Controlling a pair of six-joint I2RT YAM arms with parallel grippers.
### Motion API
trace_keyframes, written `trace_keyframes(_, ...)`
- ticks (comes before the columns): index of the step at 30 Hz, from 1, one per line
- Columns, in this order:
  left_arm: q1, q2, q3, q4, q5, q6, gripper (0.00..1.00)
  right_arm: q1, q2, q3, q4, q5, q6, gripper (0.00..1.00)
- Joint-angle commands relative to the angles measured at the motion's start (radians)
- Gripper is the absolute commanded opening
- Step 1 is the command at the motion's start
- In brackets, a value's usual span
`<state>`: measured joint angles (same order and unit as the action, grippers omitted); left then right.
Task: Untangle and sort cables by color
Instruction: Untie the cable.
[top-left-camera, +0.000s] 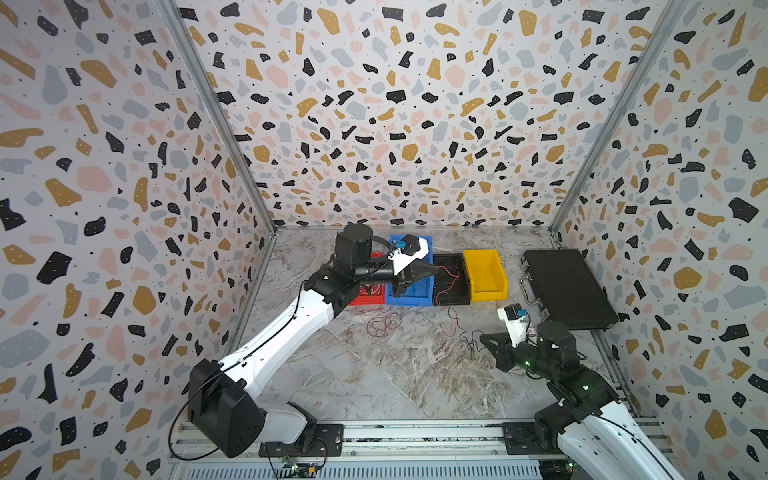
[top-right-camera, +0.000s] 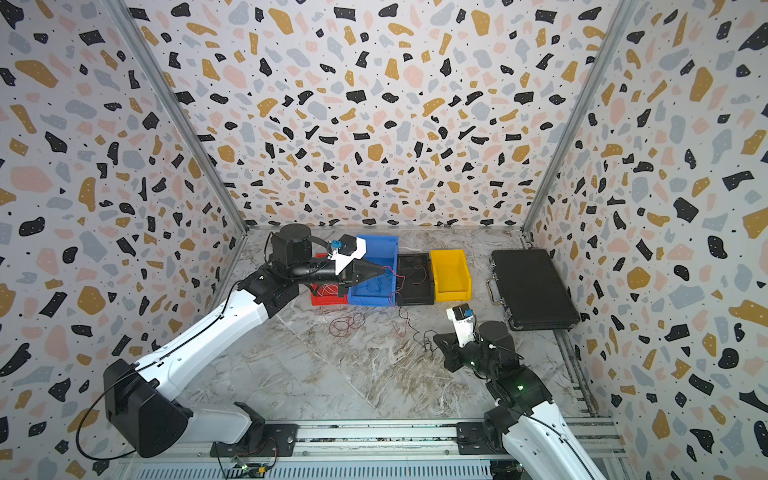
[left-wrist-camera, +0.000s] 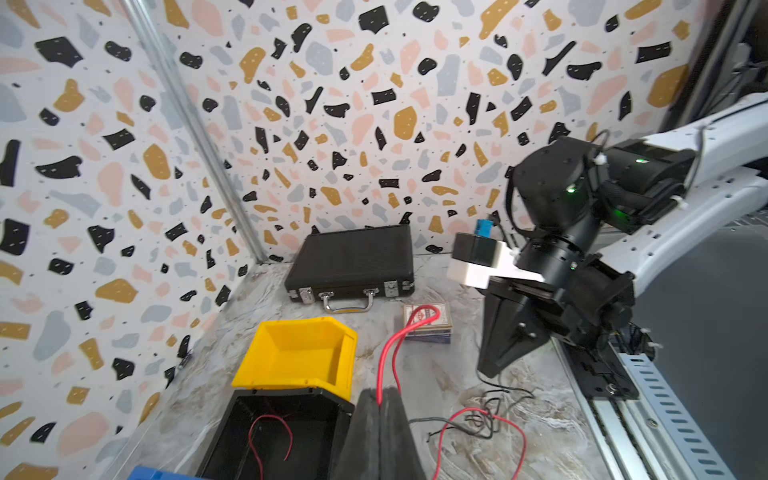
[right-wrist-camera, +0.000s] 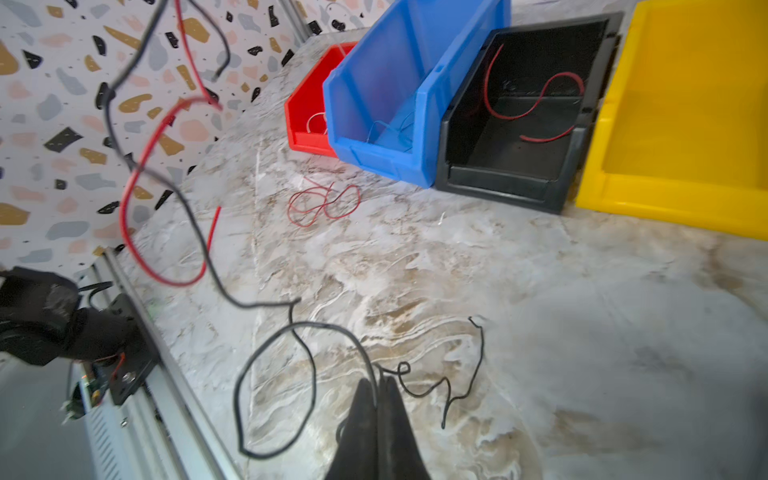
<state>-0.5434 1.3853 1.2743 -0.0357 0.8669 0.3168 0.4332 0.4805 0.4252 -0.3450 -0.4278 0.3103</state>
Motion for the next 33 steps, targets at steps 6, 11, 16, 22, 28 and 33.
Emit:
trace_keyframes(6, 0.101, 0.086, 0.095, 0.159, -0.060, -0.168, 0.00, 0.005, 0.018, 0.019, -0.023, -0.136, 0.019, 0.02)
trace_keyframes(11, 0.101, 0.139, 0.190, -0.020, -0.175, -0.040, 0.00, 0.006, -0.057, 0.060, -0.068, -0.134, 0.038, 0.02)
trace_keyframes(16, 0.102, 0.192, 0.210, 0.006, -0.158, -0.042, 0.00, 0.006, -0.113, 0.162, -0.179, -0.094, 0.024, 0.02)
trace_keyframes(22, 0.079, 0.265, 0.295, 0.017, -0.207, -0.067, 0.00, 0.006, -0.018, 0.204, -0.168, -0.106, 0.024, 0.01)
trace_keyframes(28, 0.091, 0.387, 0.470, 0.014, -0.247, -0.122, 0.00, 0.007, -0.118, 0.199, -0.222, -0.018, 0.009, 0.01)
trace_keyframes(33, 0.092, 0.491, 0.572, 0.008, -0.382, -0.148, 0.00, 0.007, -0.091, 0.270, -0.258, -0.027, -0.009, 0.01)
